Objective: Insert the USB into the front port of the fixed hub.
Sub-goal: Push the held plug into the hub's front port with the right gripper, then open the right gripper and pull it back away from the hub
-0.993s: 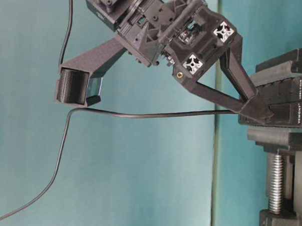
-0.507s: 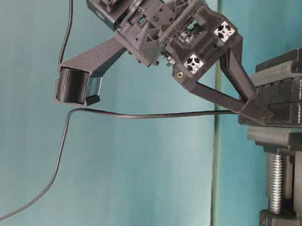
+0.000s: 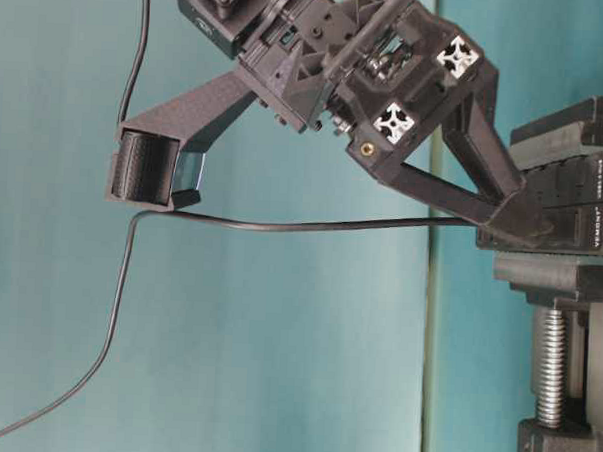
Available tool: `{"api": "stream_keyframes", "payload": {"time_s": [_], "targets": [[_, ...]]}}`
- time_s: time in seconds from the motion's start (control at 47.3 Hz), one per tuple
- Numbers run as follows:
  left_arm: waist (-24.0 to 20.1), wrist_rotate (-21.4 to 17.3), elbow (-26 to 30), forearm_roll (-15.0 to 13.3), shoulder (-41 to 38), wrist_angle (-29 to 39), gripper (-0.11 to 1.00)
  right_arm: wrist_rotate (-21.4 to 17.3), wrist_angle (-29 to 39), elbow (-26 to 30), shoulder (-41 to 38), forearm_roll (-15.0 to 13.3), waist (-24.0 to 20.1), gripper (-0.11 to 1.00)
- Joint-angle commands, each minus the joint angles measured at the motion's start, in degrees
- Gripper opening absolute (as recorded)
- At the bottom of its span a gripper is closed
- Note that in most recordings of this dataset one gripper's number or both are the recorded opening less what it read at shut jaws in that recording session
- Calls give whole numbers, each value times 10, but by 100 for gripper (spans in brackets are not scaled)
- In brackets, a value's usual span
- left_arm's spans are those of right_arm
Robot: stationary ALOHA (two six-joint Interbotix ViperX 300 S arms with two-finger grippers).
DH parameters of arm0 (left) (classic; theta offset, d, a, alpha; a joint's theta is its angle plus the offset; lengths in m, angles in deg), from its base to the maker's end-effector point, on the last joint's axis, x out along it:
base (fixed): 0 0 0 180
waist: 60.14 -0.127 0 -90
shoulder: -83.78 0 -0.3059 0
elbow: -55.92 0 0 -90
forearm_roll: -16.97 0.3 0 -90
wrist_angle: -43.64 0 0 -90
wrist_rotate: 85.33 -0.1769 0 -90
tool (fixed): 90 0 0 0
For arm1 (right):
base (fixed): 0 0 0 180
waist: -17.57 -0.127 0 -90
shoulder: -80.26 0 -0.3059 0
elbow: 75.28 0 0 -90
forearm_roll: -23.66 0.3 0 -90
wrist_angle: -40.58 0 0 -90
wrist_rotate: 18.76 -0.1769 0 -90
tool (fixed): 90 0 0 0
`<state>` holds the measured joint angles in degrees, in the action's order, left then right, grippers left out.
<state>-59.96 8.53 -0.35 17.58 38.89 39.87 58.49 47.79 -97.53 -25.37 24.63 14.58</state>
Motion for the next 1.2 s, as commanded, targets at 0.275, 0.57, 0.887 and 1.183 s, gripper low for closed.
{"api": "stream_keyframes", "payload": {"time_s": [0.275, 0.57, 0.887, 1.183], "targets": [[0, 18, 6, 1, -3, -6, 0, -7, 4, 6, 18, 0, 11, 68], [0, 29, 4, 1, -3, -6, 0, -7, 5, 5, 20, 0, 11, 68], [1, 29, 4, 2, -3, -6, 0, -6, 0, 4, 22, 0, 11, 68], [0, 28, 4, 1, -3, -6, 0, -6, -1, -9, 43, 0, 11, 68]]}}
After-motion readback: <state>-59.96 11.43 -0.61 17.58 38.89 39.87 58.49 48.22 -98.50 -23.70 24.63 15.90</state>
